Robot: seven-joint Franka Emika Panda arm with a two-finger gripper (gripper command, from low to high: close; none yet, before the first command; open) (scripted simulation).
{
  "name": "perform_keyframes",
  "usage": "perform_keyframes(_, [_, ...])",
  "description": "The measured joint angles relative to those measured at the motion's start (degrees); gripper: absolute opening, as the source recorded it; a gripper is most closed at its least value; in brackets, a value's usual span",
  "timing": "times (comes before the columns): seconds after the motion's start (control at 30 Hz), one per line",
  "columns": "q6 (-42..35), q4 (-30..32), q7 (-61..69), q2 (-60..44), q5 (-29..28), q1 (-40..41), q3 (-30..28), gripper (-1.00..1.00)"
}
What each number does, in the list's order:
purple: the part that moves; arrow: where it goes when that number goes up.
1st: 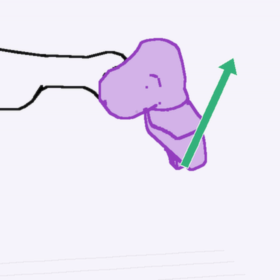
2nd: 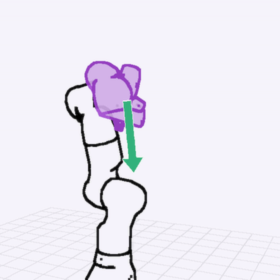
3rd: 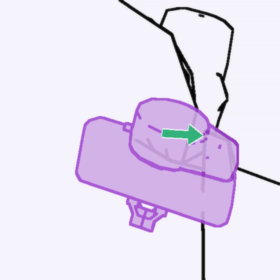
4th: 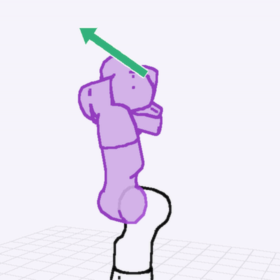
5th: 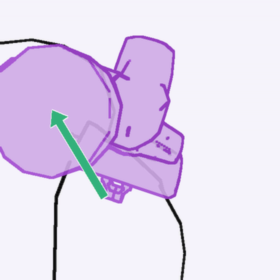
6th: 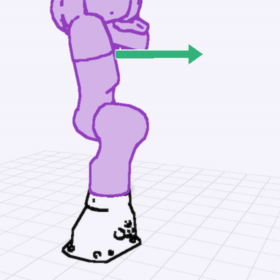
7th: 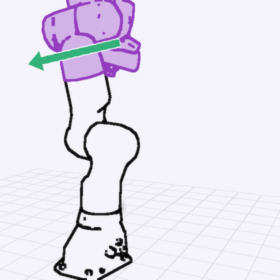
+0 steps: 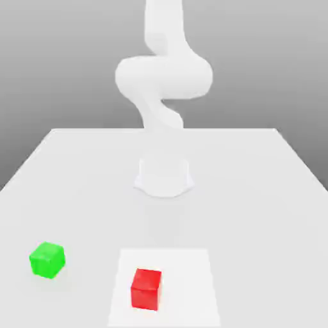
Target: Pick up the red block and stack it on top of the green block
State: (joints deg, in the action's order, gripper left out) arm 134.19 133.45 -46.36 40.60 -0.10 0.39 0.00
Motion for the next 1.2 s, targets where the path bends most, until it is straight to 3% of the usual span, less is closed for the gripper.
perform_keyframes(0.73, [21.19,14.70,-3.73,-46.05,0.23,2.91,-0.78,0.00])
perform_keyframes(0.9, [29.20,14.07,-3.52,-56.43,0.77,3.07,-0.60,0.00])
perform_keyframes(0.93, [30.92,13.78,-3.49,-58.45,0.80,3.11,-0.54,-1.00])
perform_keyframes(1.2, [30.24,13.92,-3.65,-57.64,0.62,3.16,-0.50,-1.00])
